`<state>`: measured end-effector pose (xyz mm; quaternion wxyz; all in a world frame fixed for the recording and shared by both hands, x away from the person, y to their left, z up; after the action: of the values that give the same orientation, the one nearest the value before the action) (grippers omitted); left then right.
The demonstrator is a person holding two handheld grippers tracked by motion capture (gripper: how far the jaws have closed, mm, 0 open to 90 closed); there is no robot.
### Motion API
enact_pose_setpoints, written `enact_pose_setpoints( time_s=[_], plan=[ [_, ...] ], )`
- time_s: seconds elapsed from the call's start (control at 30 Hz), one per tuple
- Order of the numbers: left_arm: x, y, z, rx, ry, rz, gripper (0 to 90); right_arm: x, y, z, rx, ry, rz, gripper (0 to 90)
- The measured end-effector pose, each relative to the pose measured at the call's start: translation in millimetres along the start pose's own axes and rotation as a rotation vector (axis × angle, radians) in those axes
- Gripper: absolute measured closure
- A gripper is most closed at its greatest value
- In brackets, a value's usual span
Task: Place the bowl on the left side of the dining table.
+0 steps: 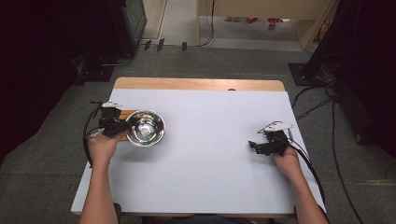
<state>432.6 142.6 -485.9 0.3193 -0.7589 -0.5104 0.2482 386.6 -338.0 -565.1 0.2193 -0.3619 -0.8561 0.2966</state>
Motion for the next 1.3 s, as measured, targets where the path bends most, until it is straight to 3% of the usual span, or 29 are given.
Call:
enact_pose_setpoints(
  time_s=[0.53,0.9,1.3],
  plan=[
    [22.1,6.9,4.9,0.002,-0.073,-0.030,87.2,0.0,0.0,0.0,0.000,0.000,0.000,12.4],
    [22.8,11.5,-4.8,-0.018,-0.079,-0.035,87.2,0.0,0.0,0.0,0.000,0.000,0.000,12.4],
    [40.6,18.9,-4.3,-0.022,-0.110,-0.068,87.2,0.0,0.0,0.0,0.000,0.000,0.000,12.4]
  ],
)
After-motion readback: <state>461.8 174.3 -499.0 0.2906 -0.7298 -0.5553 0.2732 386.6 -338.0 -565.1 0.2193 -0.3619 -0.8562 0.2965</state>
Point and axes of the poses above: each handheld gripper's, and its own axes: y roughly forward along the jaws, z roughly out of its underside, x roughly to its left, the point moved 9 cm from there along y, roughly forward along the jaws, and after that the axes turned 11 degrees about -z, right-handed, at the moved point
